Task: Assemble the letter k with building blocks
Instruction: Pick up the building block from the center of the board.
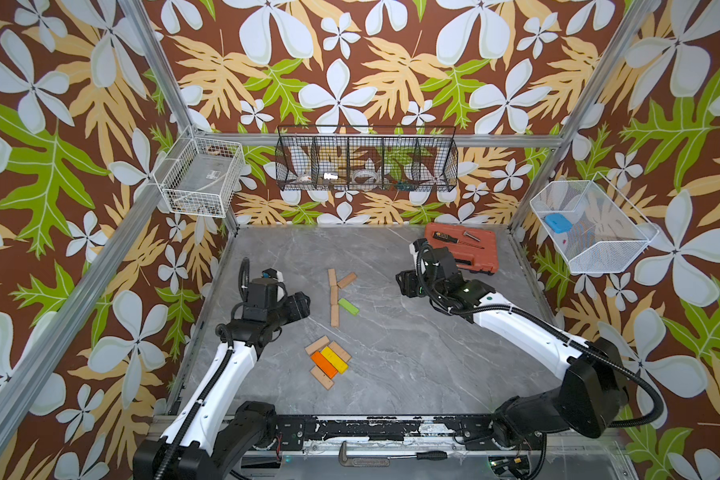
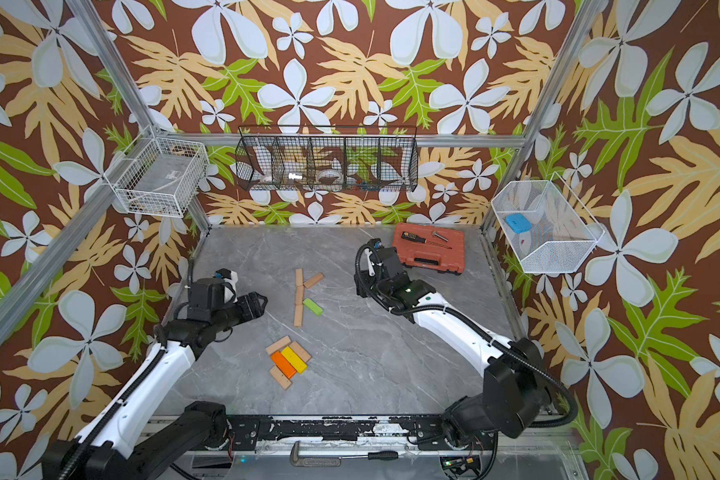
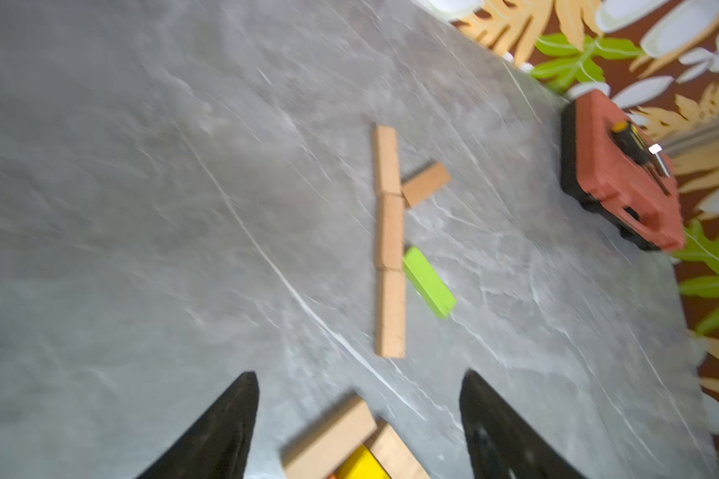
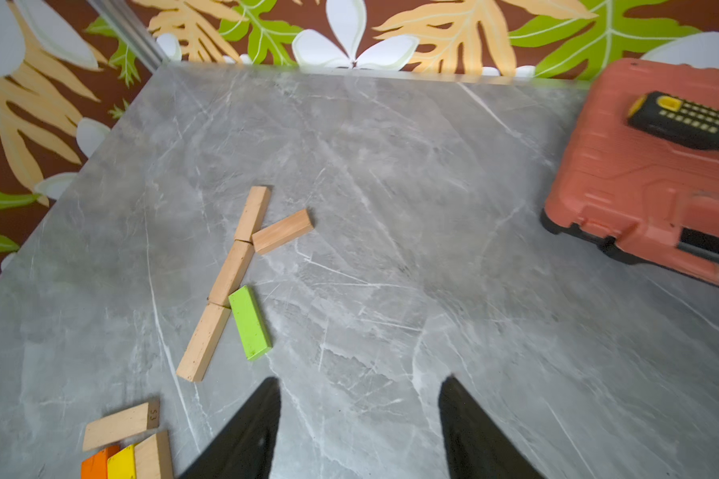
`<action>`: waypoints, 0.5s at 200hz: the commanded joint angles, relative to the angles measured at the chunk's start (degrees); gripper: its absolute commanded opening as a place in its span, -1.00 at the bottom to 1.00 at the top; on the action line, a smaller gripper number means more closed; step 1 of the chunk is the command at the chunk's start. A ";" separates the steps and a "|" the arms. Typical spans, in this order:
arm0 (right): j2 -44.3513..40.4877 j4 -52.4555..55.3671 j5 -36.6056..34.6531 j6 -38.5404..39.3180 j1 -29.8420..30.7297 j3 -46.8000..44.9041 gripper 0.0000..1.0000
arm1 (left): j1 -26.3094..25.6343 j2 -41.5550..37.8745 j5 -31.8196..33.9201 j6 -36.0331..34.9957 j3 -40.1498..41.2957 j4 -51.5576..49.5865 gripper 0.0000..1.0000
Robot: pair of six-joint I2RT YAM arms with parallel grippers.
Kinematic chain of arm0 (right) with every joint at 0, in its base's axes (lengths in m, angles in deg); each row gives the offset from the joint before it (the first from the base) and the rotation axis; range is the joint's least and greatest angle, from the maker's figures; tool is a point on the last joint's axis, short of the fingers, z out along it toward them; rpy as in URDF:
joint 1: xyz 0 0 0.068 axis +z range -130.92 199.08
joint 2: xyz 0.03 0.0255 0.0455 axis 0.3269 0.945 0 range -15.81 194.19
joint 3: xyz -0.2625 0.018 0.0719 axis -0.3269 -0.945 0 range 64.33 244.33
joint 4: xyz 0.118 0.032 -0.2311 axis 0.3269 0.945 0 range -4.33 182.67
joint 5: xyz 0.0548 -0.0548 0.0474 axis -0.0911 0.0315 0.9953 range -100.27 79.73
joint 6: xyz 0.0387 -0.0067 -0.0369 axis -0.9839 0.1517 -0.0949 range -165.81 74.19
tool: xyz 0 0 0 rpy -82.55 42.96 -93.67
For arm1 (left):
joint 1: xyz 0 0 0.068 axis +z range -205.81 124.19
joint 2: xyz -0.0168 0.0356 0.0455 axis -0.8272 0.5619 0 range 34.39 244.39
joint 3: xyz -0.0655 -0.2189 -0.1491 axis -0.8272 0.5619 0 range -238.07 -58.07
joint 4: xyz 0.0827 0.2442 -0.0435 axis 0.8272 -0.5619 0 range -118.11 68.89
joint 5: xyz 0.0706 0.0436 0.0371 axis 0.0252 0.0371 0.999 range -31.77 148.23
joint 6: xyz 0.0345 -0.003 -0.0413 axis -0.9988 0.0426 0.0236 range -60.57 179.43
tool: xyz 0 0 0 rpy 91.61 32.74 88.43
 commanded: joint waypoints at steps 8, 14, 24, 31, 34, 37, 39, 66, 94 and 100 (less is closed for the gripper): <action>-2.52 -6.34 2.92 -4.55 -3.73 -3.96 0.34 | -12.55 0.09 8.19 9.96 1.98 -2.17 0.54; -2.69 -6.04 3.17 -4.38 -4.05 -4.08 0.34 | -15.59 1.04 11.29 10.17 1.59 -4.00 0.54; -2.80 -5.48 3.37 -3.68 -4.09 -3.88 0.34 | -19.61 2.99 16.43 10.12 0.84 -7.28 0.54; -2.89 -5.47 3.98 -3.50 -4.09 -3.76 0.34 | -20.93 4.79 18.99 9.76 0.71 -8.97 0.53; -2.90 -5.47 4.24 -3.36 -4.09 -3.79 0.34 | -21.09 5.36 19.60 9.42 0.79 -9.54 0.53; -2.90 -5.61 4.51 -3.27 -4.04 -3.79 0.34 | -21.10 6.10 20.20 9.35 0.87 -9.97 0.53; -2.90 -5.64 4.62 -3.22 -4.08 -3.81 0.34 | -21.05 6.50 20.61 9.23 0.96 -10.26 0.53; -2.99 -5.71 6.14 -3.17 -4.07 -3.55 0.34 | -21.06 10.09 21.43 8.10 1.26 -10.66 0.55; -3.16 -5.86 6.71 -3.14 -4.08 -3.83 0.34 | -21.10 14.96 18.87 6.82 0.81 -10.82 0.56; -3.15 -5.76 6.81 -3.12 -4.09 -3.88 0.34 | -21.06 16.14 18.28 6.53 0.75 -10.80 0.57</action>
